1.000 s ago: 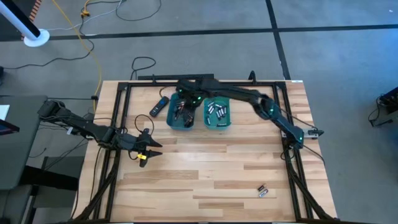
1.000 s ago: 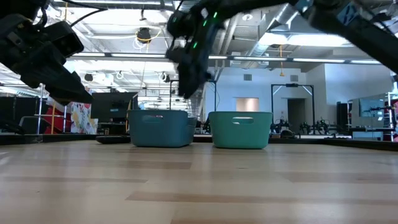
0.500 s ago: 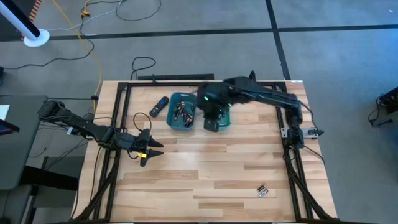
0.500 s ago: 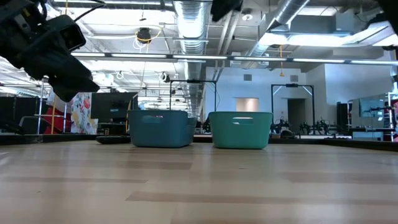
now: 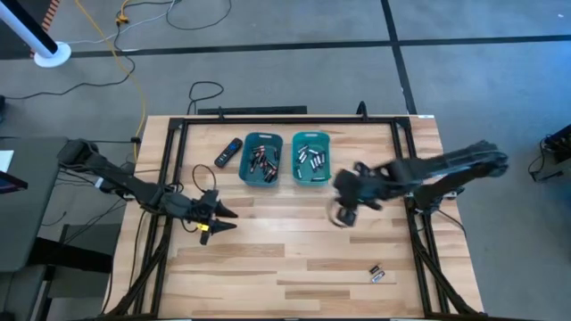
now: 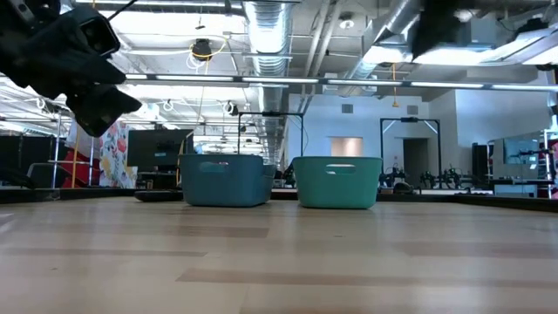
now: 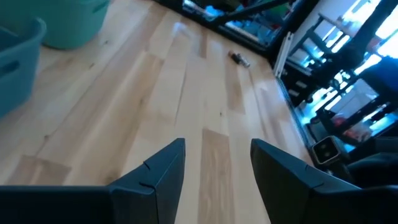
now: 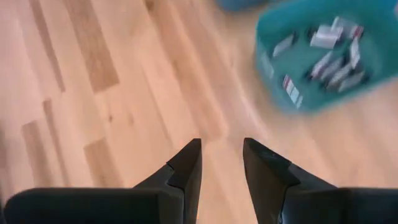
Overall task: Sort batteries
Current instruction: Put the black battery into the blue bin
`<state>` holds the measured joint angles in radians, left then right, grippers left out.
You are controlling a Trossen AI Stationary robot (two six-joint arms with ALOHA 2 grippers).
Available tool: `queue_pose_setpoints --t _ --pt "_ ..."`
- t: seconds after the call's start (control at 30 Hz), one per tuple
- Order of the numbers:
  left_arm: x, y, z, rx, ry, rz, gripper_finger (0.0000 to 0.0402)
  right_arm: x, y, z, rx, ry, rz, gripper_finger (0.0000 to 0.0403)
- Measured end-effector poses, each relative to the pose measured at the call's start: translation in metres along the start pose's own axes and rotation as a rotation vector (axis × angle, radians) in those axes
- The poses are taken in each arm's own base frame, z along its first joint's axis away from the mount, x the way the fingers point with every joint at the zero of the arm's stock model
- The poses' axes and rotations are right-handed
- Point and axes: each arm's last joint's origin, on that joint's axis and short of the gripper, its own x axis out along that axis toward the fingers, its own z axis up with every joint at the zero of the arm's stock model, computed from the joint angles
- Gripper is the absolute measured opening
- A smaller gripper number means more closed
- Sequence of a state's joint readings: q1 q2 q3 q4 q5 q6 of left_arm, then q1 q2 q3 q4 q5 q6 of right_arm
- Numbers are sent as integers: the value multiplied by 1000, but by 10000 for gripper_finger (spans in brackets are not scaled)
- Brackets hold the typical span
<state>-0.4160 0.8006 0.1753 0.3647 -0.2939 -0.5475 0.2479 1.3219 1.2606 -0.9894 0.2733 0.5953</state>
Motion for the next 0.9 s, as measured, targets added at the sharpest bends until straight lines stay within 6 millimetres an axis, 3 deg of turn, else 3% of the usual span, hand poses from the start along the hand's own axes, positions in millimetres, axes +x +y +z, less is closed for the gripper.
queue_pose_setpoints --t 0.2,0.37,0.63,0.9 --pt "21 -12 4 -9 66 28 177 -5 0 -83 120 33 131 132" --pt "47 -28 9 23 113 47 177 -10 7 -128 162 100 215 132" --pt "100 -50 12 52 175 85 177 -3 23 -172 -81 191 204 132" --pt "145 -68 2 69 239 73 177 14 44 -194 -247 231 160 132"
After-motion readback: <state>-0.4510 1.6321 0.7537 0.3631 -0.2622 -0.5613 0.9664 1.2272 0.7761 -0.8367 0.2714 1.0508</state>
